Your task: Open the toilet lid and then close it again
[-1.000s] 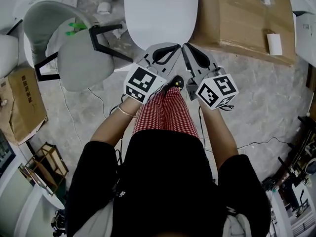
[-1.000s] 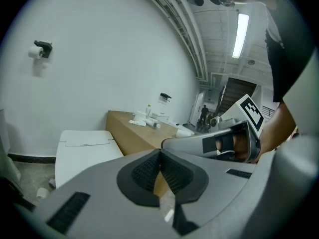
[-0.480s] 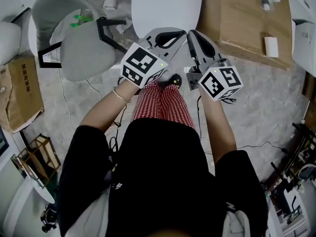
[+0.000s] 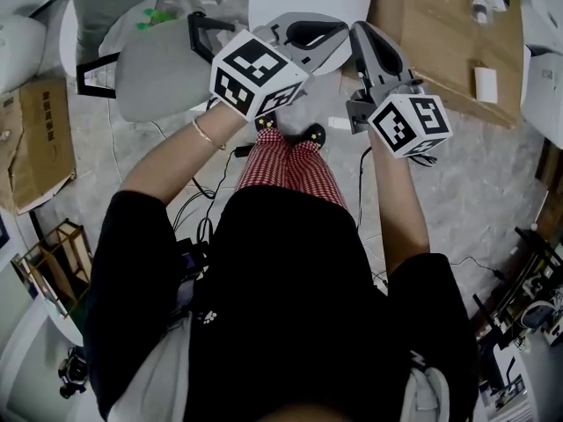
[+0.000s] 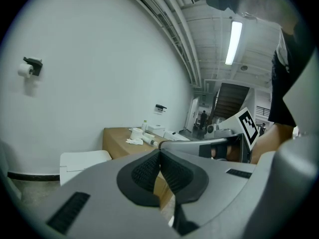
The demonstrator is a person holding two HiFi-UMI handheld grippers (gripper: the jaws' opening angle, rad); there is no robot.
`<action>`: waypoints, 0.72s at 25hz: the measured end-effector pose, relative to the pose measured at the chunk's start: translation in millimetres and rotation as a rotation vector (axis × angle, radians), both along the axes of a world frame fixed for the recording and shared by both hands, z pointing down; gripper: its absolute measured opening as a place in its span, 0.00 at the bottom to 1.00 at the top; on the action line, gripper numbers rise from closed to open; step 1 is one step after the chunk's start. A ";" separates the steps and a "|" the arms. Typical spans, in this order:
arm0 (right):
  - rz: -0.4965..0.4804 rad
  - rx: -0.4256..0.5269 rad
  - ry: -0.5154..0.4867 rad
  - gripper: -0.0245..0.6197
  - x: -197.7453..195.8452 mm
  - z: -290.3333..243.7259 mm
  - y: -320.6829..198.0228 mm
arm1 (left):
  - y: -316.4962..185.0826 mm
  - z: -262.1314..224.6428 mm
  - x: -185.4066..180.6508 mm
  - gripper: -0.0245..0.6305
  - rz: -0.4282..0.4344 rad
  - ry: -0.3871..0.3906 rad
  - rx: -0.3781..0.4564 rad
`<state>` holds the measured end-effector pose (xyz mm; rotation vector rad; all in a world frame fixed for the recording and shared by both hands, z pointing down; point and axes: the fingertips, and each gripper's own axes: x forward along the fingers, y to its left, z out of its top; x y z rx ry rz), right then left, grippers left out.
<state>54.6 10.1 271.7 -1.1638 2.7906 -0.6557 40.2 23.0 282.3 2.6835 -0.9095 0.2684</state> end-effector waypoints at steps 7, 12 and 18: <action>-0.008 0.034 0.000 0.07 -12.6 -26.5 -5.6 | -10.2 -29.3 -11.5 0.04 -0.009 0.004 0.007; -0.013 0.058 -0.010 0.07 -22.1 -44.4 -6.9 | -12.1 -47.2 -20.5 0.04 0.005 0.007 0.007; -0.055 0.085 -0.020 0.07 -33.7 -61.0 -5.7 | -12.7 -65.6 -31.5 0.04 0.002 0.000 0.021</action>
